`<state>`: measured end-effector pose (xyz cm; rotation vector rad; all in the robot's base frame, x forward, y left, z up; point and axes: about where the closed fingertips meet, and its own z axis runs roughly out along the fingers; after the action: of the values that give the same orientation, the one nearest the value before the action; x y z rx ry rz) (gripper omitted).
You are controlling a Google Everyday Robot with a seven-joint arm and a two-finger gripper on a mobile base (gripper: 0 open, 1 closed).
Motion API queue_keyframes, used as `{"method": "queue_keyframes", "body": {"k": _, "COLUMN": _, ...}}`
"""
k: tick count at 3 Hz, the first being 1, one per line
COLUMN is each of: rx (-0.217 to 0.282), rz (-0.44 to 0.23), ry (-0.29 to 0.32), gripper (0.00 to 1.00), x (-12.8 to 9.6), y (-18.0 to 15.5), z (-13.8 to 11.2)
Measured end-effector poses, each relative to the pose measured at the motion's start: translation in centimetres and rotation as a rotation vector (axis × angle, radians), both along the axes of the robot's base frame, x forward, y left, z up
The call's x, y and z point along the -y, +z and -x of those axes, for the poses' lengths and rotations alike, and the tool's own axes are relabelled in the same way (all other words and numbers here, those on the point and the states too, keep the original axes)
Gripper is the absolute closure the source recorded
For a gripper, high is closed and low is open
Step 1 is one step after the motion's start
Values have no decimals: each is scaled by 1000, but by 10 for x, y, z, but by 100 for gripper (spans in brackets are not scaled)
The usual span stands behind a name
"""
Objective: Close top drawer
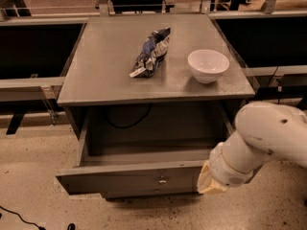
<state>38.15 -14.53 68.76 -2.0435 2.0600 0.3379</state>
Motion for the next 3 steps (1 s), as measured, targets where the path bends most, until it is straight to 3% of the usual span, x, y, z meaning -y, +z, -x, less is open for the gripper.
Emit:
{"method": "queue_keyframes", "body": {"k": 1, "rx": 127, "rz": 43, "ry": 66, "gripper": 100, "x": -16, "y": -37, "z": 3}}
{"method": "queue_keyframes", "body": {"k": 2, "rx": 212, "rz": 46, "ry": 81, "gripper": 100, "x": -25, "y": -53, "z": -3}}
{"method": "queue_keyframes", "body": {"k": 3, "rx": 215, "rz": 46, "ry": 60, "gripper": 83, "x": -30, "y": -68, "z": -10}}
